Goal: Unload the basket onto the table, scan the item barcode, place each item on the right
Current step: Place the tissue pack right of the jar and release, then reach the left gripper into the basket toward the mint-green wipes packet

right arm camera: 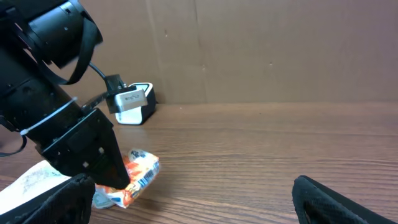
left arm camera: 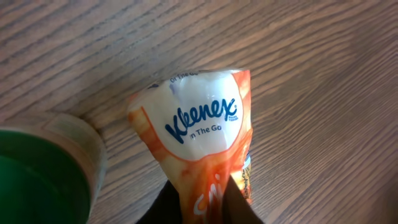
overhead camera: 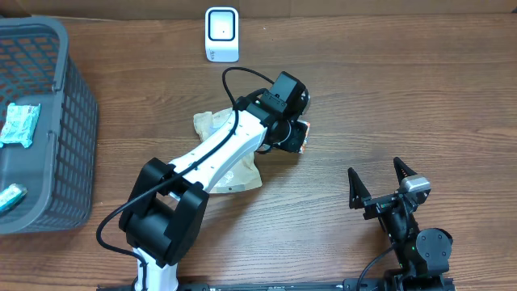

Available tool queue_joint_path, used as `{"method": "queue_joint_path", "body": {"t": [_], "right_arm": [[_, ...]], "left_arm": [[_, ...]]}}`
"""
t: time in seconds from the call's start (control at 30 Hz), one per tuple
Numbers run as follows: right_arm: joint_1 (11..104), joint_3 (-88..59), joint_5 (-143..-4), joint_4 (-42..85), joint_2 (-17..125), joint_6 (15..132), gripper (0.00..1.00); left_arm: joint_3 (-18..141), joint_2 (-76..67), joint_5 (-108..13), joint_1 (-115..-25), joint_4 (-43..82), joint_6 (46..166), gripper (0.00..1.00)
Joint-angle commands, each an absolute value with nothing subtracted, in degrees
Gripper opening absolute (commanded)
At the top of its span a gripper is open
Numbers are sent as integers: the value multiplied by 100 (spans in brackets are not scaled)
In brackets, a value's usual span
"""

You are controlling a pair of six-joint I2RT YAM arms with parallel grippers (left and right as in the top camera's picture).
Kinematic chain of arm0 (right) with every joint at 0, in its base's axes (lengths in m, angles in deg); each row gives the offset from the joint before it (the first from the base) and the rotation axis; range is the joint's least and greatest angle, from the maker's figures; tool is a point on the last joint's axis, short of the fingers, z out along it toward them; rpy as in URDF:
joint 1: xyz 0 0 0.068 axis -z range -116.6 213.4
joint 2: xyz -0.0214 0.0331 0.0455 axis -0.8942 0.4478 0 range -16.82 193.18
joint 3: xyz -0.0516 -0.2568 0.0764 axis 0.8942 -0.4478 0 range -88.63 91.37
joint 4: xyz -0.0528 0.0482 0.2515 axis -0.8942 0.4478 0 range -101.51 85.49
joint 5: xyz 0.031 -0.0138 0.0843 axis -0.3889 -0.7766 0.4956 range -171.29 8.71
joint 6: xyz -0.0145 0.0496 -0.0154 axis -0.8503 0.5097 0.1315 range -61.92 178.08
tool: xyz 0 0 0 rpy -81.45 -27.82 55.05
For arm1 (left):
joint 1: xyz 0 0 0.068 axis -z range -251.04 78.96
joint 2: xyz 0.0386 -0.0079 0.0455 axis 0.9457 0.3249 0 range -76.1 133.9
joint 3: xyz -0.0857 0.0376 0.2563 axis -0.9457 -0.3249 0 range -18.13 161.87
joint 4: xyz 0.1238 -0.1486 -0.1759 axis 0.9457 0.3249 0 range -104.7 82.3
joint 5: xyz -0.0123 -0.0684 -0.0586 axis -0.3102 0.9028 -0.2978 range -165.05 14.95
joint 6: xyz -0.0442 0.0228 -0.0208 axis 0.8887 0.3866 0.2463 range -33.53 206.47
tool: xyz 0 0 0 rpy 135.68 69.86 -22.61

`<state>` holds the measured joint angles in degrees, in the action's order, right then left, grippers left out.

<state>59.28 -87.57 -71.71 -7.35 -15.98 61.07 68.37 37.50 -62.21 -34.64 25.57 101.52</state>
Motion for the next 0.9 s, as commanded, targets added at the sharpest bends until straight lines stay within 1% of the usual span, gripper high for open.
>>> {"method": "queue_joint_path", "body": {"t": [0.0,0.03,0.07,0.17,0.27,0.47,0.63,0.73,0.8,0.87], "right_arm": [[5928,-8818,-7223,-755,-1663,6102,100],[5928,-8818,-7223,-755,-1663,6102,100],[5928,-8818,-7223,-755,-1663,6102,100],[5928,-8818,-7223,-755,-1663,6102,100],[5928,-8818,-7223,-755,-1663,6102,100],[5928,-8818,-7223,-755,-1663,6102,100],[5928,-8818,-7223,-755,-1666,6102,100],[5928,-8818,-7223,-755,-1666,6102,100],[5928,-8818,-7223,-755,-1663,6102,100],[5928,-8818,-7223,-755,-1666,6102,100]], "left_arm": [[6905,3689,-6124,-3446,2461,10218,40],[6909,3689,-6081,-3448,2459,10218,47],[6920,3684,-6011,-3448,2461,10216,51],[7215,3641,-5993,-3551,2640,10213,52],[7856,3586,-5995,-3756,3077,10211,54],[9751,3389,-5993,-4526,4599,10211,55],[11436,3206,-6002,-5551,6024,10172,57],[12148,3109,-6024,-6294,6688,10004,58],[12612,3031,-6009,-7267,7222,9995,58],[12732,2989,-6004,-7890,7479,9995,58]]}}
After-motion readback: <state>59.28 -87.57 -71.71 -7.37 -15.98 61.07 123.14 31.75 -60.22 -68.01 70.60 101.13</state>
